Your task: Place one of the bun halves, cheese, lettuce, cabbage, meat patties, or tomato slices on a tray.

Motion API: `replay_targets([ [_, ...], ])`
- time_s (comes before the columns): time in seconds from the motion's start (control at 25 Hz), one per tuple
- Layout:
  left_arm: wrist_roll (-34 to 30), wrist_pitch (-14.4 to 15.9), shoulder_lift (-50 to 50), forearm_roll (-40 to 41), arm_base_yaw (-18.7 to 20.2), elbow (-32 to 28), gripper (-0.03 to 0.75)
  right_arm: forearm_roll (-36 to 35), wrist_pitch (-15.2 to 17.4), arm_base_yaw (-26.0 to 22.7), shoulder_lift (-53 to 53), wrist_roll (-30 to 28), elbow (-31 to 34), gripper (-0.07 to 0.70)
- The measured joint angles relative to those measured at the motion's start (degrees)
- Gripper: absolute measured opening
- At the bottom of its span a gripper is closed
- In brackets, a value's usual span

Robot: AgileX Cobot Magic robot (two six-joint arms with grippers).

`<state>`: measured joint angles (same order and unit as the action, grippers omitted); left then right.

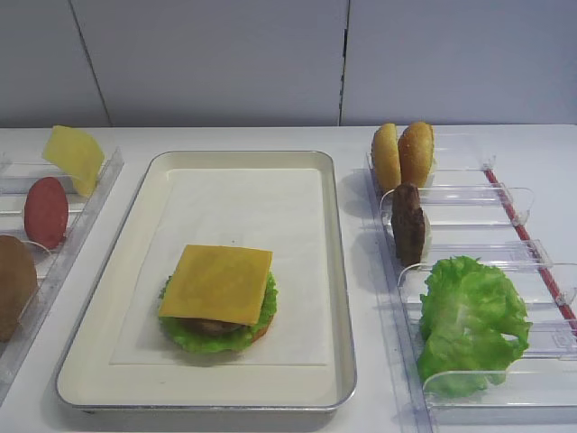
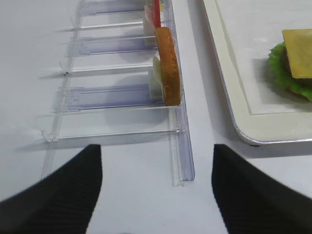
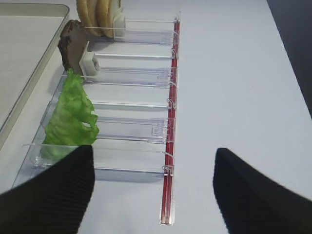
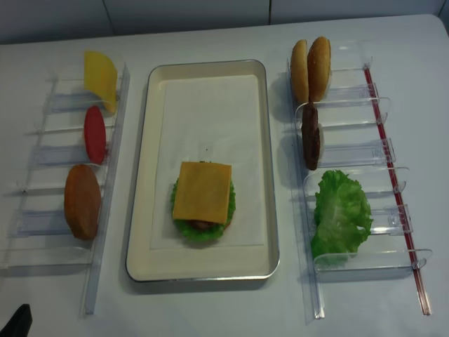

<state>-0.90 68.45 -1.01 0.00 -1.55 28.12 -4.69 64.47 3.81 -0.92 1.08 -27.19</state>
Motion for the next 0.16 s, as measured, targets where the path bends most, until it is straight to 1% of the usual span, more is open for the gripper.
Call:
replay_targets([
  [0.16, 0.0, 0.0, 0.0, 0.0, 0.0, 0.0, 0.45, 0.0, 0.0, 0.0, 0.0, 0.0, 0.0, 0.545],
])
